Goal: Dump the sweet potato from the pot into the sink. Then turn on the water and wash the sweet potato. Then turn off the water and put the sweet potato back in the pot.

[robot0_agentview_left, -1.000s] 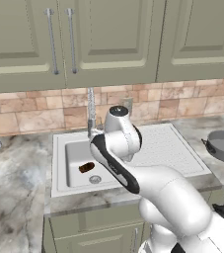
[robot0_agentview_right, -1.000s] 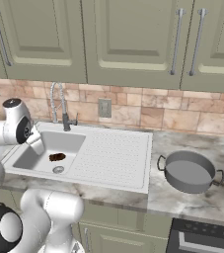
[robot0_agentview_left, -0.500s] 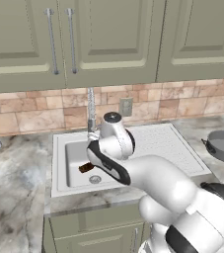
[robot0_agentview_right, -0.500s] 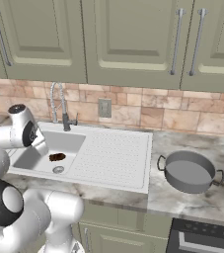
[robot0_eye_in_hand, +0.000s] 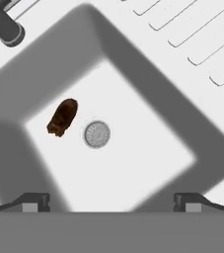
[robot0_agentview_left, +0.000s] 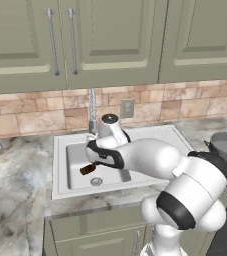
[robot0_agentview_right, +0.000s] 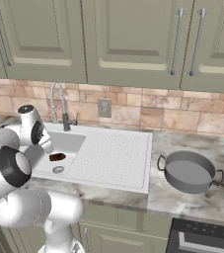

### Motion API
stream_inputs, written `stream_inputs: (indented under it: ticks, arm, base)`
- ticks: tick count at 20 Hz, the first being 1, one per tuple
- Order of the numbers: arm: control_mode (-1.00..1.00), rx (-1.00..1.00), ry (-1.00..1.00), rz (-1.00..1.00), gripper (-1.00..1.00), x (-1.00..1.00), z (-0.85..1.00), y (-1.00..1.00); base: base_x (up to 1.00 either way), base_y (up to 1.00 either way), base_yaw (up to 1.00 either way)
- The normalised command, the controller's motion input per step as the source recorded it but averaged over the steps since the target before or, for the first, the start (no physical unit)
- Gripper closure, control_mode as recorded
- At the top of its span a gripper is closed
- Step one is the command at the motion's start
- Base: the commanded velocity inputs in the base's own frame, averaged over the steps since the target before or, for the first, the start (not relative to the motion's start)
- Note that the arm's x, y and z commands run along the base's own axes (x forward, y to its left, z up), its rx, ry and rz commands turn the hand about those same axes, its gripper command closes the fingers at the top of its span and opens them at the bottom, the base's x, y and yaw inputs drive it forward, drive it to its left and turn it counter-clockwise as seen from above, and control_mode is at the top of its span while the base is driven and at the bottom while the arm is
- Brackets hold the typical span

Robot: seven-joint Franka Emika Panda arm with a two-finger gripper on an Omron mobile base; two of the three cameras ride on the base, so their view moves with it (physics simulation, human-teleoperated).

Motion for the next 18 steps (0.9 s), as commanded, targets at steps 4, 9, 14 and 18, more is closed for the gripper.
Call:
stream_inputs:
  ticks: [4,9,14,18]
  arm:
    - [-1.00,0.00,0.03,0.00,-1.00,0.35,-0.28,0.16]
    - [-1.00,0.00,0.03,0.00,-1.00,0.27,-0.24,0.15]
    - [-1.00,0.00,0.00,-0.01,-1.00,0.21,-0.24,0.10]
    - [-1.00,0.00,0.00,-0.03,-1.00,0.14,-0.30,0.06]
  base:
    - [0.00,0.00,0.00]
    - [0.00,0.00,0.00]
    - [0.00,0.00,0.00]
    - [0.00,0.00,0.00]
